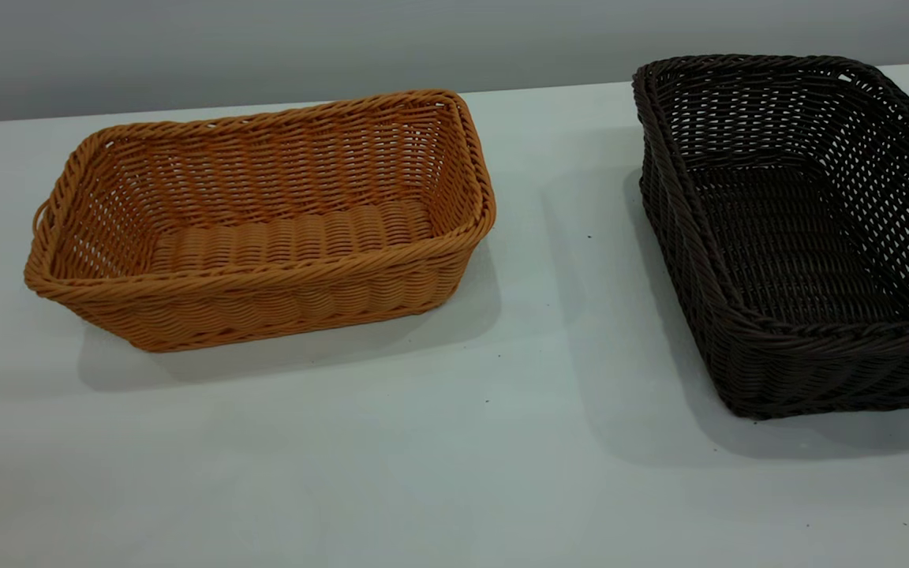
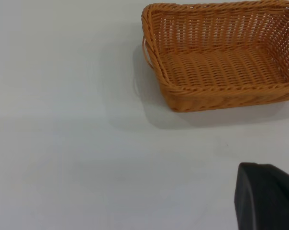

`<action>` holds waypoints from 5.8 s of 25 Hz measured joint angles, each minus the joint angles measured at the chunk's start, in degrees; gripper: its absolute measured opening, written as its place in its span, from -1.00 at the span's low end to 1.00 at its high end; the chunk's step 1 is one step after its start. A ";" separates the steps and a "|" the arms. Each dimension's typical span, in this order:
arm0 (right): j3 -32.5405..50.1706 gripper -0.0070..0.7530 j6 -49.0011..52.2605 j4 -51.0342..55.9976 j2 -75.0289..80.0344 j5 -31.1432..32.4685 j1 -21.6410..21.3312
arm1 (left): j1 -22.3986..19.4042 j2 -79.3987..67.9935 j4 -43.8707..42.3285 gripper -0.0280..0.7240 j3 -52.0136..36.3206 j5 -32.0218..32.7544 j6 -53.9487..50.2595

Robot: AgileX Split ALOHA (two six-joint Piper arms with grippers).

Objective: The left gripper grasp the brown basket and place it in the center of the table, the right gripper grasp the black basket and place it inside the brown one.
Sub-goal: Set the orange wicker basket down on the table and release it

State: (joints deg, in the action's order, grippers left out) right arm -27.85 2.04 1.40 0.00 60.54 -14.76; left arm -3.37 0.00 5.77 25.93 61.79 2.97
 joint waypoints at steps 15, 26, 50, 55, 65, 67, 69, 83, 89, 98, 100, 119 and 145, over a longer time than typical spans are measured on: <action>-1.29 -0.92 -4.92 7.75 1.10 0.08 0.00 | 0.07 -3.10 3.79 -0.93 4.57 -1.33 5.92; -12.28 -0.18 -10.93 11.90 16.68 4.94 0.00 | 0.14 -20.54 3.85 -0.66 21.69 -3.16 22.67; -17.71 0.10 -22.19 20.96 46.84 -6.24 0.00 | 13.68 -55.26 4.04 0.57 27.08 -4.28 37.83; -17.71 0.10 -22.32 22.30 46.84 -6.24 0.00 | 17.02 -63.68 3.98 0.57 27.08 -5.84 42.43; -17.71 0.10 -22.43 22.65 46.80 -7.95 0.00 | 18.09 -80.19 2.63 0.57 27.08 -8.81 44.59; -17.71 0.10 -22.43 22.65 46.80 -8.33 0.00 | 18.09 -83.01 2.70 0.57 27.08 -10.37 46.74; -17.71 0.10 -22.43 22.65 46.80 -8.60 0.00 | 18.09 -85.48 2.81 0.57 27.08 -12.23 48.74; -17.71 0.10 -22.37 22.65 46.80 -8.60 0.00 | 22.53 -99.52 2.87 0.57 27.08 -27.95 59.40; -17.71 0.10 -22.37 22.71 46.80 -8.49 0.00 | 24.12 -104.59 2.31 0.57 27.08 -35.75 60.18; -17.71 0.10 -22.37 23.56 46.80 -8.30 0.00 | 24.12 -112.13 0.61 0.33 27.08 -42.21 60.12; -17.71 0.10 -22.37 23.60 46.80 -8.23 0.00 | 24.12 -112.52 0.71 0.13 27.08 -42.48 60.12; -17.71 0.10 -22.37 23.75 46.80 -8.33 0.00 | 32.32 -112.26 1.32 -0.66 27.08 -41.79 69.57; -17.71 0.10 -22.48 23.28 46.80 -8.45 2.92 | 36.75 -112.31 1.26 -0.66 27.03 -44.37 61.57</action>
State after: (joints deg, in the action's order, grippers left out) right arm -45.56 -20.44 24.68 46.80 52.09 -11.84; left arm 33.38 -112.31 7.03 52.96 17.42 64.54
